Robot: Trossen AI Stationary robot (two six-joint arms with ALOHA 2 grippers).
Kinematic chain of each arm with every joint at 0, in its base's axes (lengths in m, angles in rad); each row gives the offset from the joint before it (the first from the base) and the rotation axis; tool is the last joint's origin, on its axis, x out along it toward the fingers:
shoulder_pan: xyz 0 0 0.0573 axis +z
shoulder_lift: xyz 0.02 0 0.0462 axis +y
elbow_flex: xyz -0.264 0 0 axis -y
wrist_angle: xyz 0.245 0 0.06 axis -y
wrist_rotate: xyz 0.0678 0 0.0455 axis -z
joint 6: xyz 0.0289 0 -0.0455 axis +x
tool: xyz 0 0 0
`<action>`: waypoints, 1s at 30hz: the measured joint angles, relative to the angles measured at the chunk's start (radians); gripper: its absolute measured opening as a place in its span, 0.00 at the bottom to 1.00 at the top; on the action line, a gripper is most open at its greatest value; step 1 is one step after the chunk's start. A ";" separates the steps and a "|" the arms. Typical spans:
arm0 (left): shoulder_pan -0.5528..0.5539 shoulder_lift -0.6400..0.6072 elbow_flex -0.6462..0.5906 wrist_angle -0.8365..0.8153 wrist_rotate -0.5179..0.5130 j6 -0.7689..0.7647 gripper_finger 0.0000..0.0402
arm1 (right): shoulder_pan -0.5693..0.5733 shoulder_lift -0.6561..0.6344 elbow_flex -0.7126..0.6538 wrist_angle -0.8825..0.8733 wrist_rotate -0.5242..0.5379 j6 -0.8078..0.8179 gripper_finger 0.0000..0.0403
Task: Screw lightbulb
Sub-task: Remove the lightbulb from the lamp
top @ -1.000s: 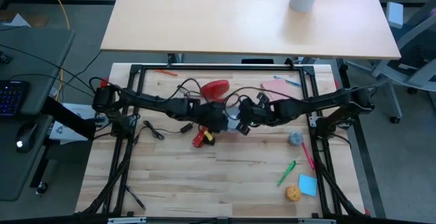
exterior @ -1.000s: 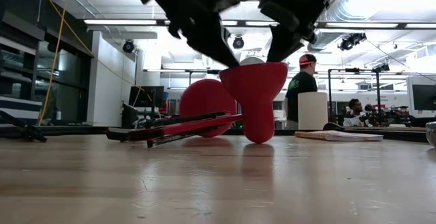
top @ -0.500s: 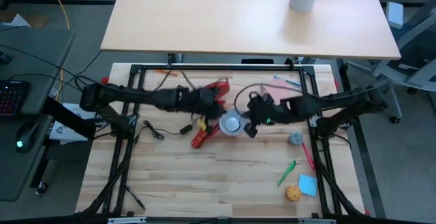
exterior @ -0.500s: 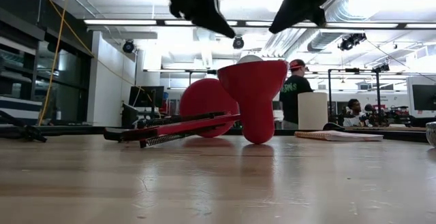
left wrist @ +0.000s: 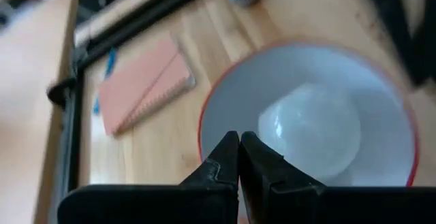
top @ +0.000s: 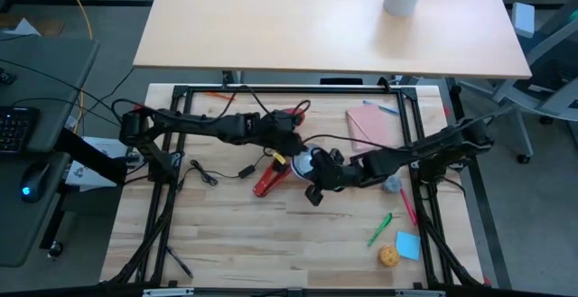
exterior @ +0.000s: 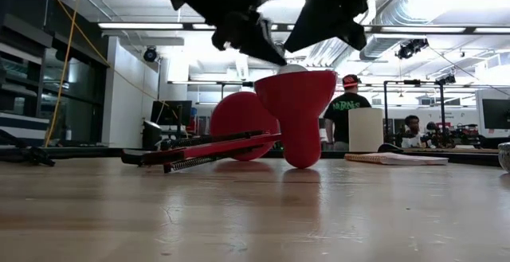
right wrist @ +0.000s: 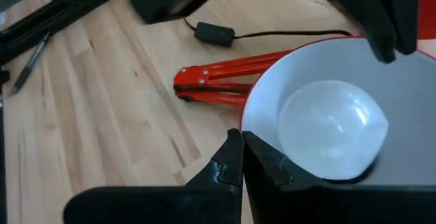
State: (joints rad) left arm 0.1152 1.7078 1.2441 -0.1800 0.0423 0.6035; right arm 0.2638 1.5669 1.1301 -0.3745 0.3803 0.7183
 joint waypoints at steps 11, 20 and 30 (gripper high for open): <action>-0.020 0.066 0.000 0.023 -0.134 0.037 0.00 | -0.009 0.035 0.000 -0.005 0.000 0.010 0.00; -0.048 0.077 0.000 0.017 -0.134 0.027 0.00 | -0.008 0.088 0.002 0.004 0.026 0.032 0.00; -0.099 0.062 0.003 -0.090 -0.153 -0.065 0.00 | -0.014 0.062 0.003 -0.115 0.030 0.005 0.00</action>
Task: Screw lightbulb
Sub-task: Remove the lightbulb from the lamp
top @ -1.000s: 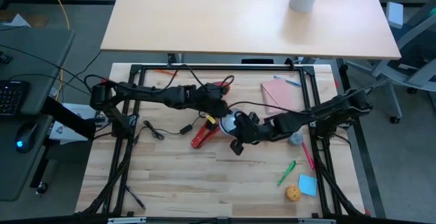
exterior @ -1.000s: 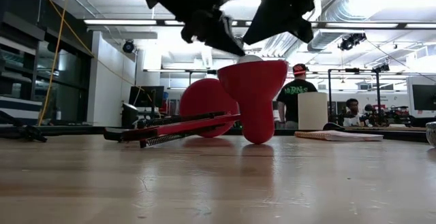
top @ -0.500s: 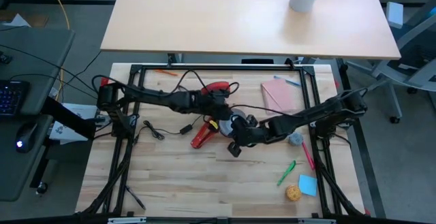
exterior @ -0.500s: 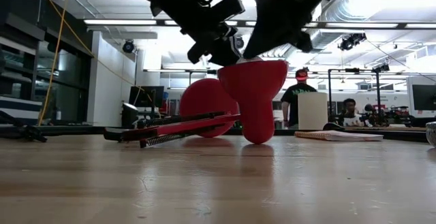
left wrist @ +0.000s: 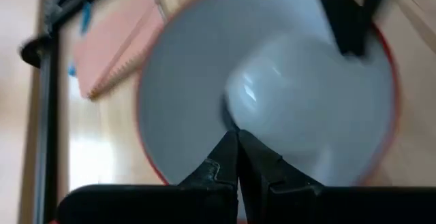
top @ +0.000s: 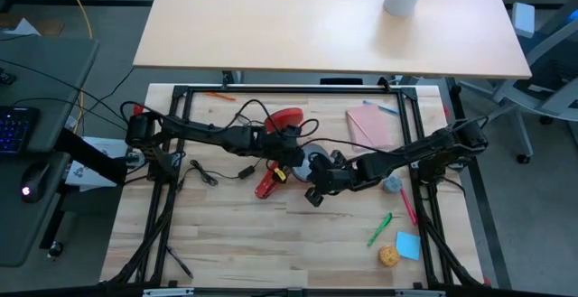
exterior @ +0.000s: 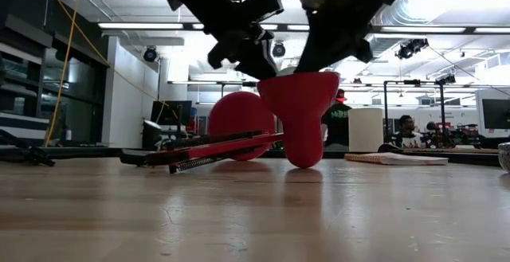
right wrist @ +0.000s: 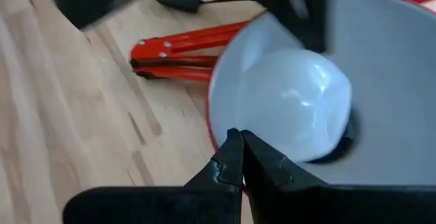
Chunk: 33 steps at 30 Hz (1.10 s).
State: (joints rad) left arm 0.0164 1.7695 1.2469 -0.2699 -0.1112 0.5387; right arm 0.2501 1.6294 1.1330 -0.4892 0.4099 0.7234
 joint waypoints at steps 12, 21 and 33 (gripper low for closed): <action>-0.035 -0.112 -0.003 -0.126 0.023 -0.158 0.00 | -0.102 -0.162 -0.006 -0.245 0.146 -0.085 0.00; 0.002 -0.183 -0.002 0.031 -0.066 -0.090 0.00 | -0.132 -0.314 -0.004 -0.226 0.073 -0.157 0.00; 0.090 0.000 0.008 0.206 0.048 0.094 0.00 | -0.040 -0.174 -0.003 -0.091 -0.051 -0.118 0.00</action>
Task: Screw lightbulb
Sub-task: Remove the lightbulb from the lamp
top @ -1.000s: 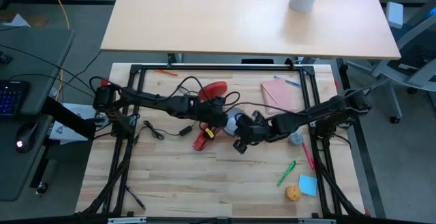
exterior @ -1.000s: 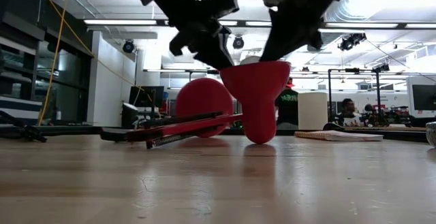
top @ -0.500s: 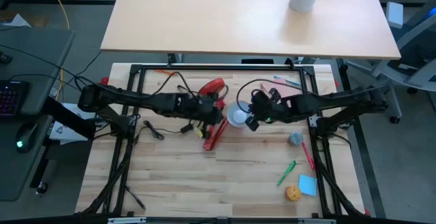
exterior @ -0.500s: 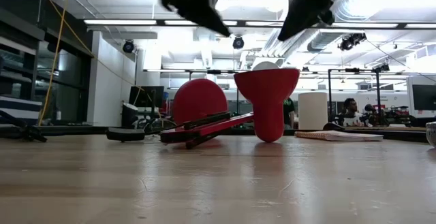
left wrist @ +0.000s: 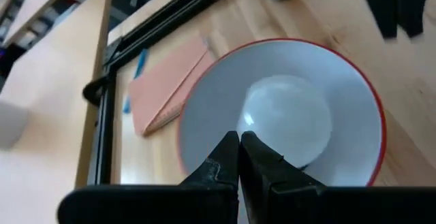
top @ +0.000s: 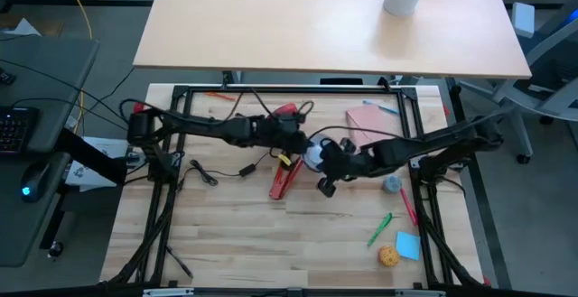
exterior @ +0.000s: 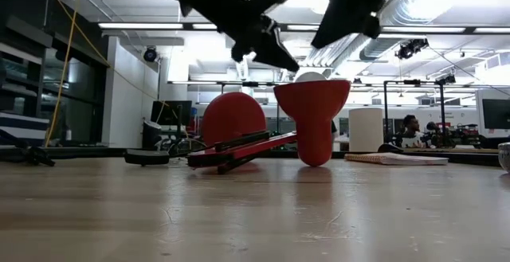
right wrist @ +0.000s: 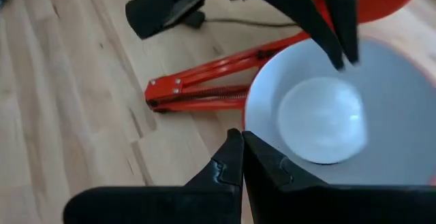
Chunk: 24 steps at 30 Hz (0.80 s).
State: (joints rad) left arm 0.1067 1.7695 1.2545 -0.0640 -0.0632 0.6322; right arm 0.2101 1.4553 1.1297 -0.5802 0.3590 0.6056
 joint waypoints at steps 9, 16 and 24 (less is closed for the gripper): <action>-0.006 0.062 0.003 0.125 -0.069 0.020 0.00 | 0.000 0.051 0.000 0.041 -0.002 0.023 0.00; -0.001 0.064 0.002 0.204 -0.129 0.037 0.00 | 0.000 0.051 0.000 0.011 0.000 0.049 0.00; 0.019 0.095 0.001 0.191 -0.072 0.057 0.00 | -0.019 0.051 0.000 -0.033 0.013 0.048 0.00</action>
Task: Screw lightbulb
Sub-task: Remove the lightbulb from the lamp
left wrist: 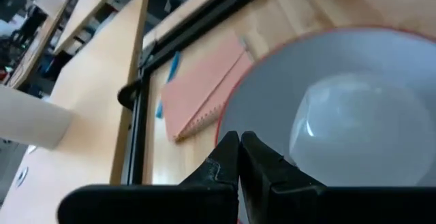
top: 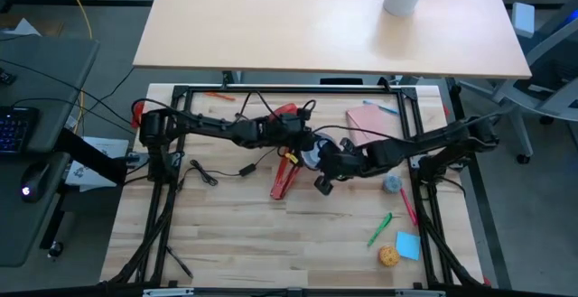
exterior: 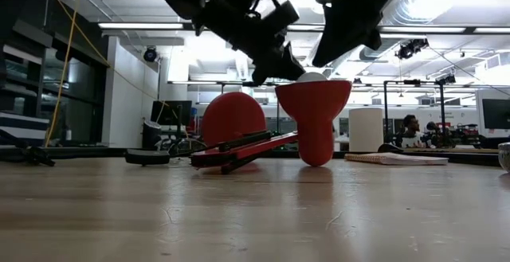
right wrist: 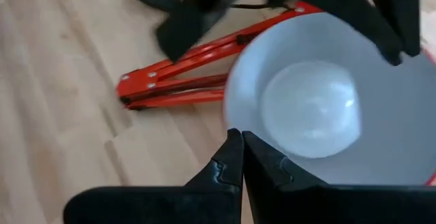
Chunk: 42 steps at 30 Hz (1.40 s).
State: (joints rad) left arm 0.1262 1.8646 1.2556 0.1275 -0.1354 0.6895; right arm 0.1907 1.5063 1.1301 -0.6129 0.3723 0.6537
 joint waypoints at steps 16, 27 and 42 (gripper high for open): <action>0.018 -0.003 0.001 -0.053 0.085 -0.008 0.00 | -0.059 0.091 0.000 0.053 -0.050 -0.060 0.00; -0.008 0.046 0.003 -0.026 0.084 -0.085 0.00 | -0.063 0.089 0.002 -0.005 -0.069 -0.054 0.00; -0.050 -0.035 0.003 -0.297 0.176 -0.300 0.00 | -0.099 0.003 -0.001 -0.185 0.008 -0.134 0.00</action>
State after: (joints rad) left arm 0.0760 1.8292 1.2586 -0.1698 0.0405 0.3890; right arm 0.0922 1.5090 1.1294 -0.7977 0.3807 0.5193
